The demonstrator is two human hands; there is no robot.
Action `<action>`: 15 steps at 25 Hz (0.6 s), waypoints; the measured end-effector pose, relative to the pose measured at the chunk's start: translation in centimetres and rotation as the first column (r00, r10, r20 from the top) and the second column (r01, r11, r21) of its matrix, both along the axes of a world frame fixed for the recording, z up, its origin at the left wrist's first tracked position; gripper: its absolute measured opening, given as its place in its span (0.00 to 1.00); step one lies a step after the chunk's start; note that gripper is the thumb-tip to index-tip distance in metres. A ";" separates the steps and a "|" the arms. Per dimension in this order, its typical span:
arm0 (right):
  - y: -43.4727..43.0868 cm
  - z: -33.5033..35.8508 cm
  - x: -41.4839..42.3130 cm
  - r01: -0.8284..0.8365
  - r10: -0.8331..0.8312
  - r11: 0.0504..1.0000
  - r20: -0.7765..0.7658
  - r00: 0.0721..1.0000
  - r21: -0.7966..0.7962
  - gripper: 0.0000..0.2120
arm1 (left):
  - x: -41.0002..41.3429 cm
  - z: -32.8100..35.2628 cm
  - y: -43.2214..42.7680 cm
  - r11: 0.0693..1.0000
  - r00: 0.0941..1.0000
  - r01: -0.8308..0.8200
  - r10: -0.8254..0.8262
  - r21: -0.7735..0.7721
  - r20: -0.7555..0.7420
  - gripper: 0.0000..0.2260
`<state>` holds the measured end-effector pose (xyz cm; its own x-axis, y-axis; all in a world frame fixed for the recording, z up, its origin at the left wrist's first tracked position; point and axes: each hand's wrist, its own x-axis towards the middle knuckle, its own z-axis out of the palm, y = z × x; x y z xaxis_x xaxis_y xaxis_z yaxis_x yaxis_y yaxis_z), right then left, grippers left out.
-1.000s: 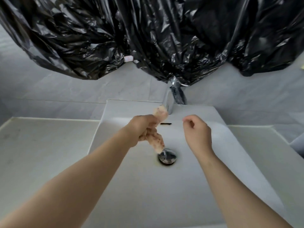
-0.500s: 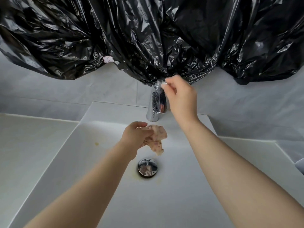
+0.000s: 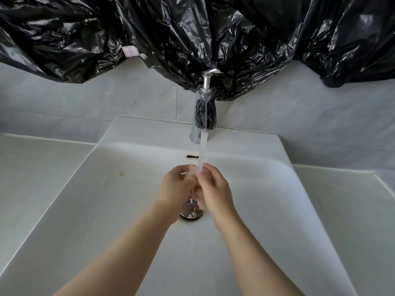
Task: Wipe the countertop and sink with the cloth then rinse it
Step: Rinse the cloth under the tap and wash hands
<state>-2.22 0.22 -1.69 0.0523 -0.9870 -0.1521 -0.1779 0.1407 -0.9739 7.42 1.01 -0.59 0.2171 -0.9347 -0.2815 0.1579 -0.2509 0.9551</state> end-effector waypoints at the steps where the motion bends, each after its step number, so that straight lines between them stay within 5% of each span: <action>1: 0.0 -0.4 -0.3 -0.036 0.036 0.999 -0.010 0.999 -0.005 0.08 | 0.2 -0.3 0.0 1.000 0.994 -0.007 0.005 0.024 0.110 0.05; 3: 0.1 -0.7 -0.7 -0.082 0.073 0.996 -0.160 0.984 -0.048 0.06 | 0.9 -0.5 0.0 0.997 0.964 0.019 -0.040 0.081 0.263 0.10; 6: -0.3 -0.4 -0.5 0.068 -0.099 0.991 -0.302 0.948 -0.114 0.13 | 2.1 0.1 -0.1 0.957 0.959 0.271 -0.278 0.100 0.060 0.11; 10: -1.3 -0.4 -1.0 0.199 -0.198 0.979 0.041 0.979 -0.041 0.11 | 2.9 0.1 -0.1 0.907 0.913 0.406 -0.398 0.109 -0.087 0.14; 15: -1.0 -0.7 -0.5 0.110 -0.111 0.993 -0.038 0.993 -0.031 0.11 | 2.7 -0.7 -0.4 0.958 0.966 0.256 -0.248 0.127 -0.071 0.18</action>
